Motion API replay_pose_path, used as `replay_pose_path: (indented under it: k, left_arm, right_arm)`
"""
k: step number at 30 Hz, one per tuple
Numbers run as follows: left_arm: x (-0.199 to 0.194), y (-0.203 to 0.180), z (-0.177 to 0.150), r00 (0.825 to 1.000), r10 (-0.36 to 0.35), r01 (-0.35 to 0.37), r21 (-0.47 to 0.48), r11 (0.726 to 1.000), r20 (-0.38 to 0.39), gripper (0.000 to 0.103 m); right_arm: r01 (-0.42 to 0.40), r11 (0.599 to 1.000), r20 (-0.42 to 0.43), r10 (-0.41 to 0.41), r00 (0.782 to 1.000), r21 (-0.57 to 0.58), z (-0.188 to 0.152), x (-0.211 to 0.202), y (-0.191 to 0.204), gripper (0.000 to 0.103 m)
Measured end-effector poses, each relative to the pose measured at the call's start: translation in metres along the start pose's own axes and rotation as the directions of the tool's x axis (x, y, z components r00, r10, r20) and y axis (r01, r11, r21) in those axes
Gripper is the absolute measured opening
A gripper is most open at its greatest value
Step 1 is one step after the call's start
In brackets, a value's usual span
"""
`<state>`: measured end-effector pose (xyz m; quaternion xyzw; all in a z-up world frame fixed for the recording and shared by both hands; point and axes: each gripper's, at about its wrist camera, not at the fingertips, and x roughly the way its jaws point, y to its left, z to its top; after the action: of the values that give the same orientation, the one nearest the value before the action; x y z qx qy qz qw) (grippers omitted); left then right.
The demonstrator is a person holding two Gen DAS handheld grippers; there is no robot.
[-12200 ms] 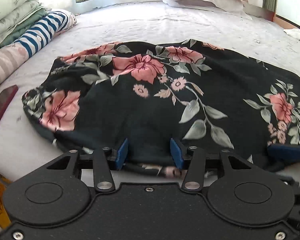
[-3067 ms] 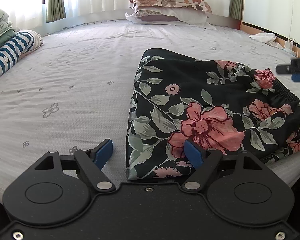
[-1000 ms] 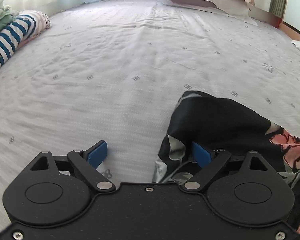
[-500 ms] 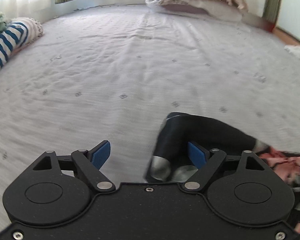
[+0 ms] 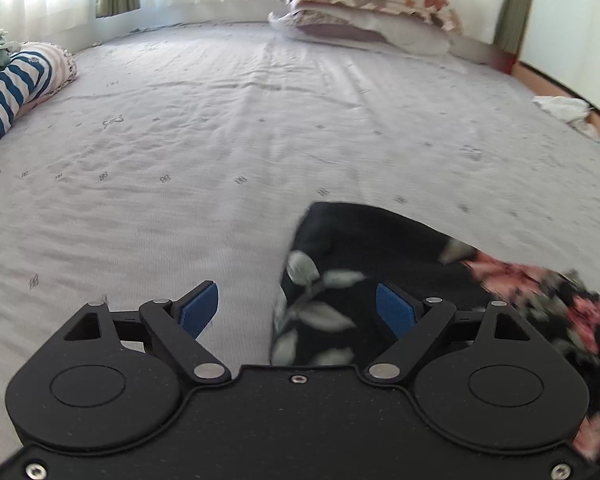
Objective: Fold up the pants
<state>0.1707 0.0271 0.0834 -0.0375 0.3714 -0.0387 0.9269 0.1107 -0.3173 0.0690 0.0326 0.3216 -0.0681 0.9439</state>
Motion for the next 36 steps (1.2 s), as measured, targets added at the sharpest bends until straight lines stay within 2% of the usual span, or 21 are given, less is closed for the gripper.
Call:
replay_pose_path:
  k: [4, 9, 12, 15, 19, 21, 24, 36]
  left_arm:
    - [-0.043, -0.011, -0.040, 0.995, -0.090, 0.087, 0.064, 0.994, 0.036, 0.088]
    - [-0.077, -0.026, -0.088, 0.994, -0.104, 0.098, 0.139, 0.985, 0.036, 0.089]
    - [-0.081, -0.030, -0.108, 0.997, -0.079, 0.076, 0.166, 0.983, 0.013, 0.089]
    - [-0.074, -0.025, -0.116, 0.998, -0.050, 0.053, 0.144, 0.988, -0.025, 0.089]
    - [-0.067, -0.020, -0.121, 1.000, -0.017, 0.020, 0.137, 0.990, -0.022, 0.090]
    - [-0.066, -0.019, -0.123, 1.000, -0.015, 0.017, 0.130, 0.991, -0.014, 0.092]
    - [-0.064, -0.013, -0.124, 0.999, -0.039, 0.040, 0.096, 0.995, -0.004, 0.093]
    - [-0.061, -0.013, -0.128, 0.999, -0.033, 0.030, 0.112, 0.993, 0.024, 0.098]
  right_arm:
    - [0.009, 1.000, 0.075, -0.007, 0.997, -0.019, -0.010, -0.032, 0.007, 0.103]
    - [-0.010, 0.999, 0.142, 0.014, 0.990, -0.031, -0.038, -0.067, 0.021, 0.103]
    - [0.005, 0.996, 0.152, 0.009, 0.988, -0.091, -0.058, -0.076, 0.036, 0.103]
    - [0.018, 0.993, 0.100, -0.006, 0.995, -0.117, -0.074, -0.068, 0.041, 0.103]
    - [0.000, 0.998, 0.071, 0.004, 0.997, -0.058, -0.088, -0.058, 0.033, 0.103]
    - [-0.021, 1.000, 0.094, 0.022, 0.995, -0.018, -0.094, -0.058, 0.026, 0.103]
    - [-0.016, 0.999, 0.112, 0.020, 0.994, -0.039, -0.099, -0.059, 0.028, 0.103]
    - [-0.008, 0.999, 0.142, 0.015, 0.990, -0.049, -0.106, -0.060, 0.029, 0.103]
